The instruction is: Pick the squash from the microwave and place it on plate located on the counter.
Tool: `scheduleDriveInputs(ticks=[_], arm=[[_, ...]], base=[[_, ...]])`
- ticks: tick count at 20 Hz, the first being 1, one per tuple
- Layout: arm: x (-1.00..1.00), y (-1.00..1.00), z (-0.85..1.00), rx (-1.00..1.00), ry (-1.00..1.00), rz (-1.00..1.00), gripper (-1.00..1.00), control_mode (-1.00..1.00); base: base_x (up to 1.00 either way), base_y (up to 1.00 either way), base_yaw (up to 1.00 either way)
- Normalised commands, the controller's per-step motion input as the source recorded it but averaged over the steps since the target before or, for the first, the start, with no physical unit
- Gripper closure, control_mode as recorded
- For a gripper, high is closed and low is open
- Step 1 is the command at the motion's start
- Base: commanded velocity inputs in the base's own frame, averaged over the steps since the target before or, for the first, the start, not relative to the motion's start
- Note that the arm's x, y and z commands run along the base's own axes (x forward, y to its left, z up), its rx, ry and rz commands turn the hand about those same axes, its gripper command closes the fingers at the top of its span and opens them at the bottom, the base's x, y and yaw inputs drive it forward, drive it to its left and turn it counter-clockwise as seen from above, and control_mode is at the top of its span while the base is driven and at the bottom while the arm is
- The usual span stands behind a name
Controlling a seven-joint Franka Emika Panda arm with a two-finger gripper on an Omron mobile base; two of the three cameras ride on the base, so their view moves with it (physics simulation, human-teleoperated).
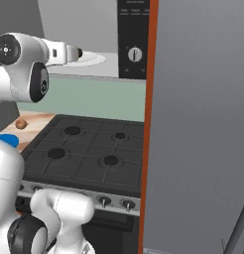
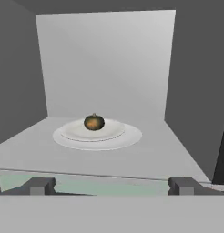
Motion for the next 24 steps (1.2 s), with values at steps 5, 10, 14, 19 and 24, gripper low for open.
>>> scheduleDriveInputs(ticks=[5, 10, 14, 19, 24], arm=[[0.28, 0.00, 0.10, 0.03, -0.05, 0.00, -1.00, -1.00], [0.59, 0.31, -0.01, 0.00, 0.11, 0.00, -1.00, -1.00], [0.42, 0.24, 0.00, 0.00, 0.16, 0.00, -1.00, -1.00], [0.47, 0.30, 0.00, 0.00, 0.08, 0.00, -1.00, -1.00], [0.48, 0.23, -0.12, 0.00, 0.06, 0.01, -1.00, -1.00]], base=[[0.00, 0.00, 0.00], [0.00, 0.00, 0.00], [0.00, 0.00, 0.00], [0.00, 0.00, 0.00], [0.00, 0.00, 0.00]])
